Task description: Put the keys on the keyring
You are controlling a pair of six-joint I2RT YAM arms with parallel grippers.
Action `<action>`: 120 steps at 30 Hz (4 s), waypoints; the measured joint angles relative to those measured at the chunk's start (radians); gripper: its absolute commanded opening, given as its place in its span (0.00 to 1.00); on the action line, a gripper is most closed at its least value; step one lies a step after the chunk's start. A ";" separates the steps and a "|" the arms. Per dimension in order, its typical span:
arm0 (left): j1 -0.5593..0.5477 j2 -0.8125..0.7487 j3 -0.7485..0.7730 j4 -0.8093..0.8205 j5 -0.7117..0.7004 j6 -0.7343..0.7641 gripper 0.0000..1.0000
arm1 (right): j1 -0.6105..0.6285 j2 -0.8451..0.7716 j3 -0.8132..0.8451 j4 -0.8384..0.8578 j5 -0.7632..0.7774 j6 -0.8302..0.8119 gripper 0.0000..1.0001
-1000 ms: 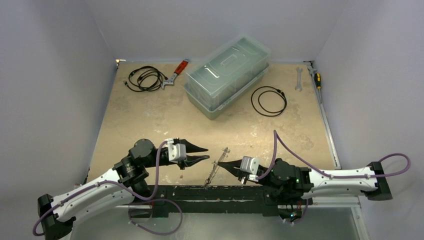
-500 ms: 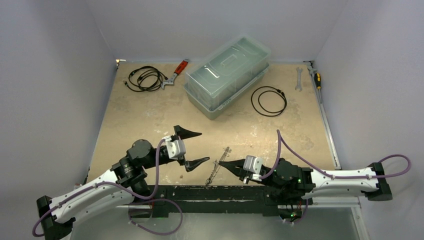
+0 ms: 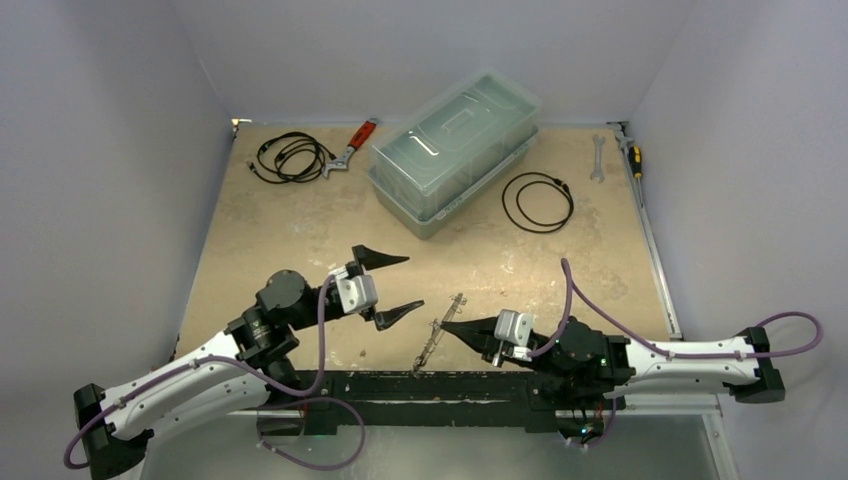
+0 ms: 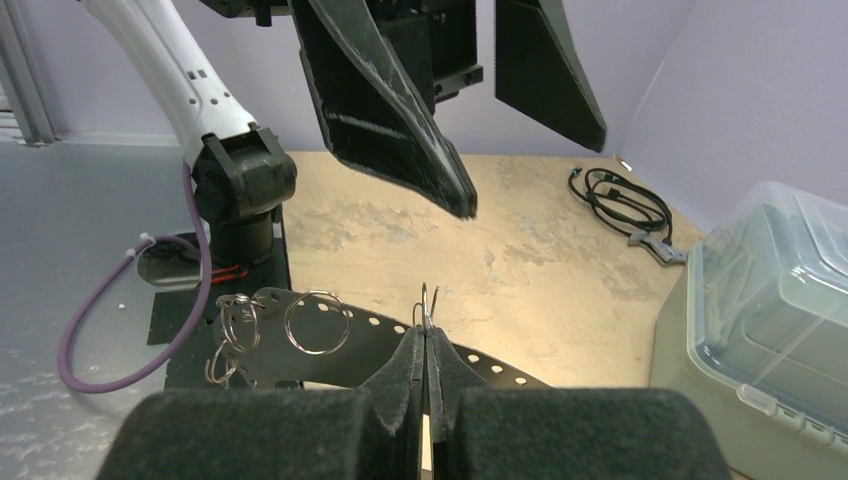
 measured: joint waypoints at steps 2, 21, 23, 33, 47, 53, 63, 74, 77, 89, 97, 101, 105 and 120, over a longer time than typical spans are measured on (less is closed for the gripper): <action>0.000 -0.009 -0.001 0.021 0.047 0.004 0.61 | 0.000 -0.008 -0.002 0.000 -0.001 0.000 0.00; 0.006 0.146 -0.008 -0.014 0.385 0.017 0.33 | 0.000 -0.028 -0.018 0.011 -0.043 0.000 0.00; 0.007 0.147 -0.008 -0.011 0.388 0.012 0.31 | 0.000 -0.028 -0.019 0.016 -0.052 0.000 0.00; 0.010 0.150 -0.008 0.064 0.409 -0.040 0.30 | 0.000 -0.025 -0.019 0.029 -0.064 0.000 0.00; 0.011 0.182 -0.022 0.165 0.445 -0.114 0.26 | 0.000 -0.019 -0.019 0.030 -0.079 0.000 0.00; 0.011 0.201 -0.022 0.175 0.459 -0.121 0.19 | 0.000 -0.019 -0.019 0.030 -0.079 0.000 0.00; 0.011 0.221 -0.022 0.180 0.490 -0.143 0.00 | 0.000 -0.019 -0.019 0.029 -0.078 0.000 0.00; 0.011 0.220 -0.021 0.153 0.483 -0.131 0.00 | 0.000 -0.019 -0.024 0.030 -0.078 -0.001 0.18; 0.014 0.219 -0.017 0.109 0.460 -0.114 0.00 | 0.000 -0.018 -0.025 0.038 -0.077 0.001 0.29; 0.031 0.207 0.012 -0.055 0.353 -0.017 0.00 | 0.000 -0.014 -0.024 0.055 -0.017 0.006 0.46; 0.031 0.228 0.070 -0.234 0.219 0.095 0.00 | 0.000 0.090 -0.017 0.037 0.060 0.008 0.46; 0.031 0.240 0.081 -0.318 0.166 0.134 0.00 | 0.000 0.157 0.001 0.018 0.081 0.008 0.45; 0.031 0.278 0.107 -0.387 0.146 0.164 0.00 | 0.000 0.185 0.009 0.017 0.092 0.008 0.44; 0.031 0.290 0.113 -0.431 0.262 0.179 0.00 | 0.000 0.269 0.023 0.022 0.133 0.006 0.34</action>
